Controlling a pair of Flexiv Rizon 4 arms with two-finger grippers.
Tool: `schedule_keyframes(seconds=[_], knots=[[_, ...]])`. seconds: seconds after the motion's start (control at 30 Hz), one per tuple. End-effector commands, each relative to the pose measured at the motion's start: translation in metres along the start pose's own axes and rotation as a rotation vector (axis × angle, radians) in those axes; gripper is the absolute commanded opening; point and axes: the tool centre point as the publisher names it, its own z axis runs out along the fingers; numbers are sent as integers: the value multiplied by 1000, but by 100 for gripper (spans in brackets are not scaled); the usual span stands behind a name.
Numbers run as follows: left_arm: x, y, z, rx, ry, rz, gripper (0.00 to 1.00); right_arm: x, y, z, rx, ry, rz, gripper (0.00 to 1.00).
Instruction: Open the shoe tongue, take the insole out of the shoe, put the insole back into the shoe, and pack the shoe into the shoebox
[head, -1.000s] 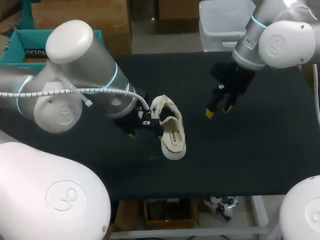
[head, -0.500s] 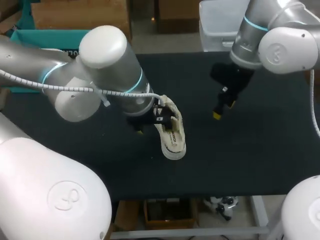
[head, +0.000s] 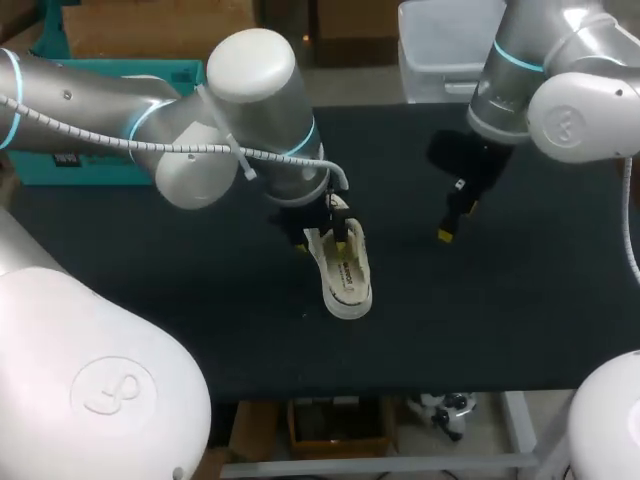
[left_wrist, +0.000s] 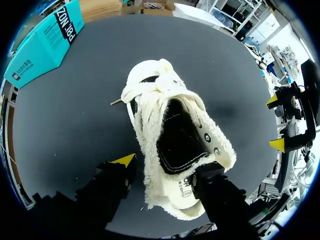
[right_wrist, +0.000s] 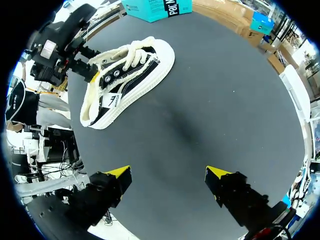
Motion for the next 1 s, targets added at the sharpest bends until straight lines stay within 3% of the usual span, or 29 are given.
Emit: schedule_keyframes(seconds=[0.03,0.1,0.17,0.67,0.9,1.0], knots=[[5,-3,10,-5,-10,-14,45,-1,-3,2,-2,-5,-7,100],[4,-3,10,-4,-12,-20,29,-2,-2,3,0,-8,-14,100],[4,0,9,-4,-14,-24,0,-2,-2,3,4,-16,-16,100],[2,11,-8,-14,-31,-43,0,4,-11,1,3,-72,-89,100],[-5,10,-21,6,9,56,0,10,-14,-2,23,-90,-133,100],[-9,9,-28,22,21,135,0,8,-11,-7,41,-32,-160,100]])
